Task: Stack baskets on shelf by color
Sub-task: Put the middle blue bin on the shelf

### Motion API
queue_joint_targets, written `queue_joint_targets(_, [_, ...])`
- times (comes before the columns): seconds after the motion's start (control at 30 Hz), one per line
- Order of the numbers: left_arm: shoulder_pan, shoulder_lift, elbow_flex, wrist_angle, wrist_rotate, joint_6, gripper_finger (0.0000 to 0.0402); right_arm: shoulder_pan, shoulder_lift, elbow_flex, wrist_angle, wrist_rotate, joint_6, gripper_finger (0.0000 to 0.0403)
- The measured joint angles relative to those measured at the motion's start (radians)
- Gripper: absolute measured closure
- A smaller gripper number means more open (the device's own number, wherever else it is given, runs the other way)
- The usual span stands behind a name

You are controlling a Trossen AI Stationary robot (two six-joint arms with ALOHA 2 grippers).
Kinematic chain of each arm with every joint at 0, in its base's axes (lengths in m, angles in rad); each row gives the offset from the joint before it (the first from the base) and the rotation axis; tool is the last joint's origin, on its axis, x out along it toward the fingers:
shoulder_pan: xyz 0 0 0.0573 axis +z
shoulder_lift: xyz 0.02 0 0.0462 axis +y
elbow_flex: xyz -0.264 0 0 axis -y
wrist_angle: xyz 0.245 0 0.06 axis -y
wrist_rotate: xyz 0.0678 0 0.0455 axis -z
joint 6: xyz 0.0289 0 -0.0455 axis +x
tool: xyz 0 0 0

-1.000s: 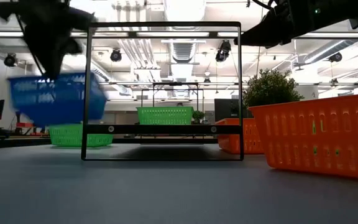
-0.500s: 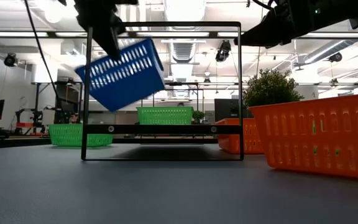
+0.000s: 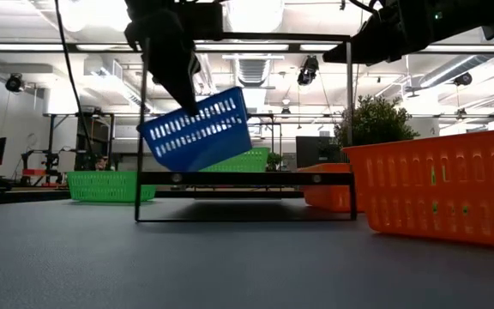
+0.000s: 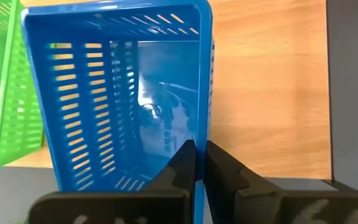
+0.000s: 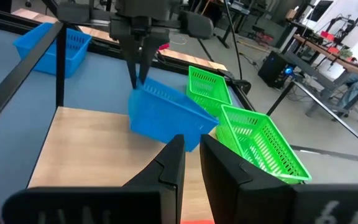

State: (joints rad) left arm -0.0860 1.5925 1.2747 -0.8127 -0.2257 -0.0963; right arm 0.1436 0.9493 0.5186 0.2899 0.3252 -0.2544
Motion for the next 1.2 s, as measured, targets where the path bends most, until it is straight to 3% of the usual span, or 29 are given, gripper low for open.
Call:
queue_joint_targets(0.5, [0.021, -0.015, -0.007, 0.119, -0.026, 0.089, 0.0304, 0.0, 0.0, 0.008, -0.002, 0.0, 0.0, 0.036])
queue_joint_targets(0.67, [0.012, -0.048, 0.053, -0.016, -0.016, 0.13, 0.0289, 0.0, 0.0, 0.008, -0.002, 0.0, 0.0, 0.036])
queue_joint_targets(0.8, [0.013, -0.101, 0.096, -0.293, -0.018, 0.124, 0.0303, 0.0, 0.0, 0.008, -0.002, 0.0, -0.005, 0.036])
queue_joint_targets(0.9, [0.031, -0.141, 0.039, -0.365, -0.049, 0.119, 0.0334, 0.0, 0.0, 0.008, -0.002, 0.0, -0.007, 0.036])
queue_joint_targets(1.07, [0.08, -0.193, -0.128, -0.279, -0.055, 0.09, 0.0395, 0.0, 0.0, 0.008, -0.002, 0.0, -0.017, 0.036])
queue_joint_targets(1.2, [0.094, -0.193, -0.239, -0.101, -0.043, 0.057, 0.0392, 0.0, 0.0, 0.008, -0.002, 0.0, -0.017, 0.036])
